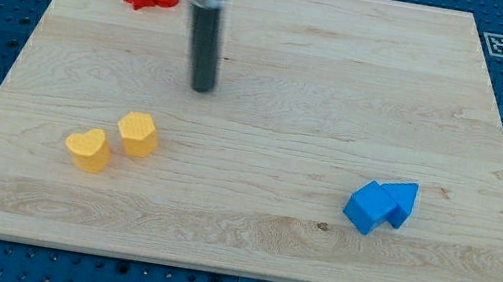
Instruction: Nudge the green star to the right a bit
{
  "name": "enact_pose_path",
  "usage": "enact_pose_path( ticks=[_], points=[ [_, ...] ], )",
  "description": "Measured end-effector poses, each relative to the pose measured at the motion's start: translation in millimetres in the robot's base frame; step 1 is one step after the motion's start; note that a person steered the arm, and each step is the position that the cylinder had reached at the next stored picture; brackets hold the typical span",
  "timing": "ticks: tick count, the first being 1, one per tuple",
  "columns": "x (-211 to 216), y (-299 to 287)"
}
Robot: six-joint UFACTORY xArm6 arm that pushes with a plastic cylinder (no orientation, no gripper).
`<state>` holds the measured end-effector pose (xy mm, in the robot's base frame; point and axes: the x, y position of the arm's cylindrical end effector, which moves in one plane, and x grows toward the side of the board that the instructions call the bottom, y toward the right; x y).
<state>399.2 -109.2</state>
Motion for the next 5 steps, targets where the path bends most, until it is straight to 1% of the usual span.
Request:
enact_pose_path(
  ticks=[1, 2, 3, 4, 5],
  points=[
    [-31.3, -91.1],
    [-81.1, -166.2],
    [-150.1, -175.3],
    [-207.0, -172.4],
    [-206.3, -171.8]
  ],
)
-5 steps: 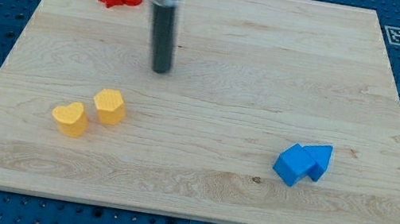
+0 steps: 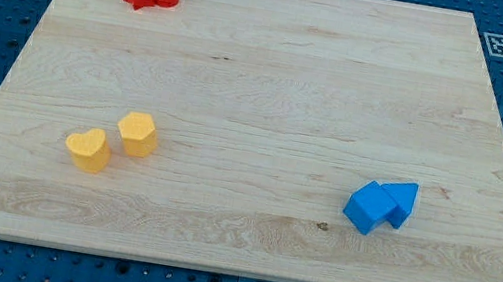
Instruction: Nudge the green star to the right a bit
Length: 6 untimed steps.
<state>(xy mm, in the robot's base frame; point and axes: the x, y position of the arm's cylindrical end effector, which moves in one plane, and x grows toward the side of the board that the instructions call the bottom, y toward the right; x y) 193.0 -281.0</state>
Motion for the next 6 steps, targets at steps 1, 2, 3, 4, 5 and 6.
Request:
enact_pose_path(
  ticks=[1, 2, 3, 4, 5, 6],
  points=[
    [-0.5, 4.8],
    [-0.9, 32.3],
    [-0.9, 42.9],
    [4.9, 42.9],
    [15.5, 43.2],
    [36.0, 43.2]
  ],
)
